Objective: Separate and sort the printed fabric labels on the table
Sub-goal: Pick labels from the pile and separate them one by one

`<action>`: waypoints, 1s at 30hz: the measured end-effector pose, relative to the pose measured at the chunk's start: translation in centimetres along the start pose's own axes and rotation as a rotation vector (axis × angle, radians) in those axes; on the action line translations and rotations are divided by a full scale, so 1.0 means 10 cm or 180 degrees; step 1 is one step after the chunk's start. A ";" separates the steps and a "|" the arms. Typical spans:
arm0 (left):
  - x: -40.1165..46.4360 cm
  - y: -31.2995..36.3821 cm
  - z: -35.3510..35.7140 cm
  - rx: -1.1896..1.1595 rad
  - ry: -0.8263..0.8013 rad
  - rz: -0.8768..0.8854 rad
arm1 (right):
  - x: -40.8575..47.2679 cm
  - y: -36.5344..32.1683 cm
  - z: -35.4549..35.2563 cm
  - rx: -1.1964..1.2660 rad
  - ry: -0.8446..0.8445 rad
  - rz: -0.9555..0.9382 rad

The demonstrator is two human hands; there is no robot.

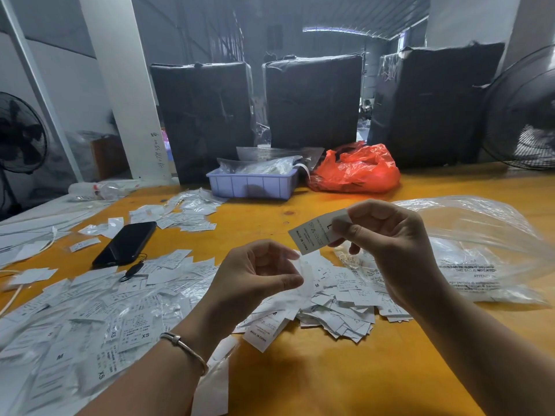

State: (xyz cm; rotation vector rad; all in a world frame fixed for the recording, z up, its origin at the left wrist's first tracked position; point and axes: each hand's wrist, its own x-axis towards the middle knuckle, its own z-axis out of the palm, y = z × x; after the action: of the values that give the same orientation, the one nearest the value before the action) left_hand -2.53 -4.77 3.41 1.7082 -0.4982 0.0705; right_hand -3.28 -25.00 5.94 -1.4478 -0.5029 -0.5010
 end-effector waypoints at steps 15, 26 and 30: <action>0.00 0.01 0.00 0.0083 0.0025 0.0074 | -0.02 -0.03 0.01 -0.0104 -0.0099 -0.0023; 0.00 -0.02 0.00 0.0024 0.0051 0.0068 | -0.03 0.00 0.04 -0.0978 0.0017 -0.0468; 0.00 -0.02 0.00 0.0034 0.0045 0.0074 | -0.03 0.00 0.04 -0.1158 0.0023 -0.0572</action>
State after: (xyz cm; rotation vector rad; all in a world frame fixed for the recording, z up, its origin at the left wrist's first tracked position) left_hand -2.44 -4.70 3.22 1.7113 -0.5079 0.1021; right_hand -3.56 -24.60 5.77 -1.7550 -0.5589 -0.7707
